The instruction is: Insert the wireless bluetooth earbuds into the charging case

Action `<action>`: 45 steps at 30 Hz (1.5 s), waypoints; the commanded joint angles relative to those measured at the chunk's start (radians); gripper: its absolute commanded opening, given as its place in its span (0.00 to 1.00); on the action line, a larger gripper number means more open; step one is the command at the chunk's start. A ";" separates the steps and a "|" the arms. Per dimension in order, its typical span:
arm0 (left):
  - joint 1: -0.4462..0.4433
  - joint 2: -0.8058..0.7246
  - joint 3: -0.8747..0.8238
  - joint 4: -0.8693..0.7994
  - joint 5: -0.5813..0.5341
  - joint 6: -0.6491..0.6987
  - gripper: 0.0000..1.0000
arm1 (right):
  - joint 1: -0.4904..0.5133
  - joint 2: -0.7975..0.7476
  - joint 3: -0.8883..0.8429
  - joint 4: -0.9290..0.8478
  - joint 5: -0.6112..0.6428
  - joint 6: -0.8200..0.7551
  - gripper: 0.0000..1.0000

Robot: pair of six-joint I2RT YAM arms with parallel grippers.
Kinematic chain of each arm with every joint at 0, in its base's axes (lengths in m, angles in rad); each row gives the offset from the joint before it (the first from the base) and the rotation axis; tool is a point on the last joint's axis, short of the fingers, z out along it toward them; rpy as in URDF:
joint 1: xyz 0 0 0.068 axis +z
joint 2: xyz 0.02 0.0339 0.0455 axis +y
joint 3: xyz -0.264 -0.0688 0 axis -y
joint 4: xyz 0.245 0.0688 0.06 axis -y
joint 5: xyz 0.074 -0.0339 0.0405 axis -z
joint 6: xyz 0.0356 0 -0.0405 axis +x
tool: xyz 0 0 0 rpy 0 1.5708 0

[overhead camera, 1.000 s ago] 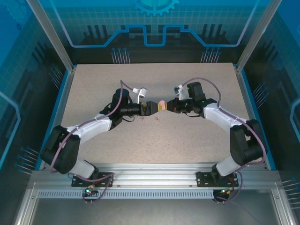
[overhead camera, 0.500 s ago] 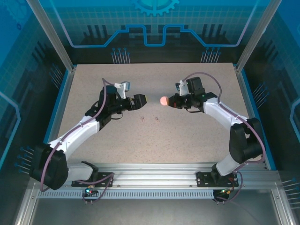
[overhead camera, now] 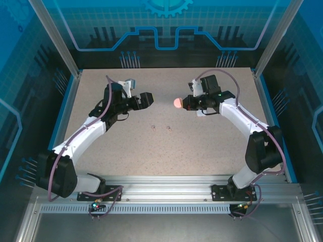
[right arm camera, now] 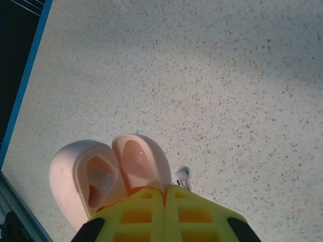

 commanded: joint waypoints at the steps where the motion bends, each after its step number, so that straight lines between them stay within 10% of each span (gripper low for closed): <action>1: 0.008 0.019 0.036 0.005 0.032 0.077 0.99 | 0.007 0.036 0.081 -0.068 0.027 -0.094 0.00; 11: 0.024 0.127 0.139 -0.087 0.124 0.174 0.99 | 0.092 0.185 0.351 -0.254 0.195 -0.310 0.00; 23: 0.043 0.328 0.447 -0.552 0.653 0.473 0.99 | 0.129 0.180 0.350 -0.246 0.172 -0.502 0.00; 45: 0.002 0.392 0.482 -0.648 0.697 0.563 0.77 | 0.173 0.082 0.289 -0.308 -0.042 -0.520 0.00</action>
